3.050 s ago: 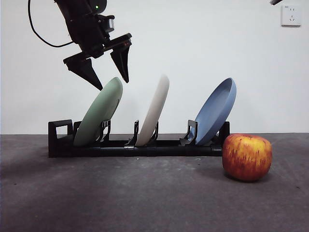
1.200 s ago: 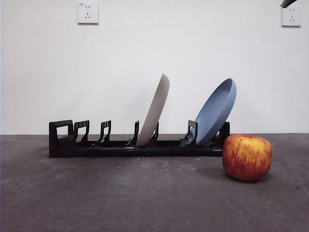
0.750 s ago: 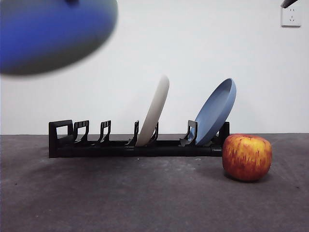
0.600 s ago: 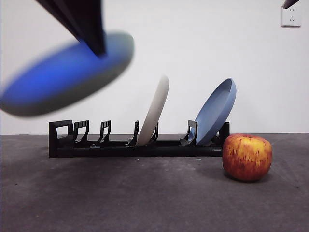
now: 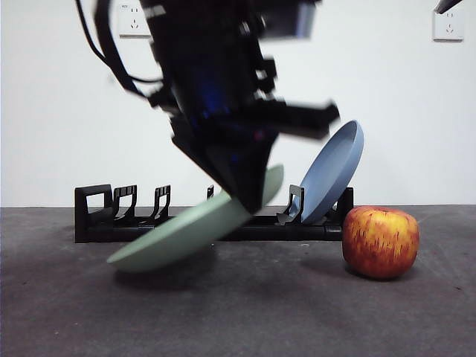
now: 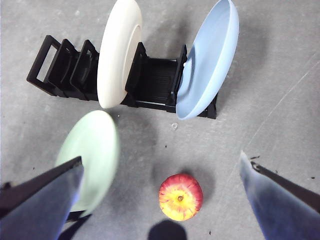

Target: Take the green plate from the plate rack,put the plate on the table,take the apple from the table,put the apple in the plate

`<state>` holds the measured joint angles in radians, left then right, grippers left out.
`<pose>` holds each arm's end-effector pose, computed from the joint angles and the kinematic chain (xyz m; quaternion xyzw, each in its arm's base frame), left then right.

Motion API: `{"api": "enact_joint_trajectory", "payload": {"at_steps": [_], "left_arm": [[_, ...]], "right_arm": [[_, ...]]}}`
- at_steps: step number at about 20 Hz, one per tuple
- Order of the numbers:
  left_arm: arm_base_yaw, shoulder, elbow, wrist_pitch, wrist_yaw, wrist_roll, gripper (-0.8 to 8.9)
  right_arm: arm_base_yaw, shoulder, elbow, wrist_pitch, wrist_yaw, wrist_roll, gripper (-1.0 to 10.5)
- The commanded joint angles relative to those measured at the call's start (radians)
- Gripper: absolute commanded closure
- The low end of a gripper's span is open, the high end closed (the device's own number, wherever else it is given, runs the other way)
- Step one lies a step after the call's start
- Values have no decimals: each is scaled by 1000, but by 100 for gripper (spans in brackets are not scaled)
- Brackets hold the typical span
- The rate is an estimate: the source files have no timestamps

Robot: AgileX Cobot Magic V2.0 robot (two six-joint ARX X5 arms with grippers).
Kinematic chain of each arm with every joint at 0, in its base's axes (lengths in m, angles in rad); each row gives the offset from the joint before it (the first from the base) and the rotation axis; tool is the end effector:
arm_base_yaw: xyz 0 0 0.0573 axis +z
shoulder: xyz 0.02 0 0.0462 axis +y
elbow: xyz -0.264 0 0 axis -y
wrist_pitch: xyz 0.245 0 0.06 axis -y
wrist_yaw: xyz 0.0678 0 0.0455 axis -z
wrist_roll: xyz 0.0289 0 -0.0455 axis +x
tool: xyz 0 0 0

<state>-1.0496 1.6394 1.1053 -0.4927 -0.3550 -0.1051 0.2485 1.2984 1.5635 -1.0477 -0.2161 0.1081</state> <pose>0.1723 -0.2800 0.2126 0.2738 0.3900 -0.2764 0.8346 0.2290 0.0645 0.4121 0.0424 0.3923 0.1919 0.8986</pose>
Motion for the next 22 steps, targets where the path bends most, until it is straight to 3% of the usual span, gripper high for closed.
{"api": "enact_joint_trajectory", "payload": {"at_steps": [1,5,8,12,15,16,22], "left_arm": [[-3,38,5,14,-5,49,822],[-3,102,5,23,5,58,822],[-1,145,5,22,99,58,823],[-1,156,6,16,127,57,795],[12,154,9,15,126,50,550],[16,154,9,15,126,45,513],[16,59,13,7,120,24,499]], "right_arm": [[1,2,5,8,0,5,384],[1,2,5,8,0,17,384],[1,2,5,9,0,19,384],[1,2,5,6,0,19,384],[1,2,5,6,0,19,384],[1,2,5,5,0,19,384],[1,2,5,-5,1,10,384]]}}
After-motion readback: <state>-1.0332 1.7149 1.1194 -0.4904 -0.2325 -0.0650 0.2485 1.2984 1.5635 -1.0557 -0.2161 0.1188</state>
